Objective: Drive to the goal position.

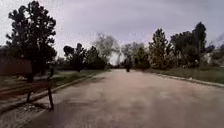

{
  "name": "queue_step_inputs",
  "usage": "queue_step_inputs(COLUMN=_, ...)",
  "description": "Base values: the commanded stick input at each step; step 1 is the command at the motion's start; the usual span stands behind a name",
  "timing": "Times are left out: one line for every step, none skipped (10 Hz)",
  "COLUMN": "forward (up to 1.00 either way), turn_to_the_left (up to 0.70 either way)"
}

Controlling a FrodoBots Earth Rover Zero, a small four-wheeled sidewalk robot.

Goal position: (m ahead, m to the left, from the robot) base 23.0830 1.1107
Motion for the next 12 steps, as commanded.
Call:
queue_step_inputs(forward=0.7, turn_to_the_left=0.0)
queue_step_inputs(forward=0.7, turn_to_the_left=0.0)
queue_step_inputs(forward=0.7, turn_to_the_left=0.0)
queue_step_inputs(forward=0.7, turn_to_the_left=0.0)
queue_step_inputs(forward=0.7, turn_to_the_left=0.0)
queue_step_inputs(forward=0.7, turn_to_the_left=0.0)
queue_step_inputs(forward=0.7, turn_to_the_left=0.0)
queue_step_inputs(forward=0.7, turn_to_the_left=0.0)
queue_step_inputs(forward=0.7, turn_to_the_left=0.0)
queue_step_inputs(forward=0.7, turn_to_the_left=0.0)
queue_step_inputs(forward=0.7, turn_to_the_left=0.0)
queue_step_inputs(forward=0.7, turn_to_the_left=0.0)
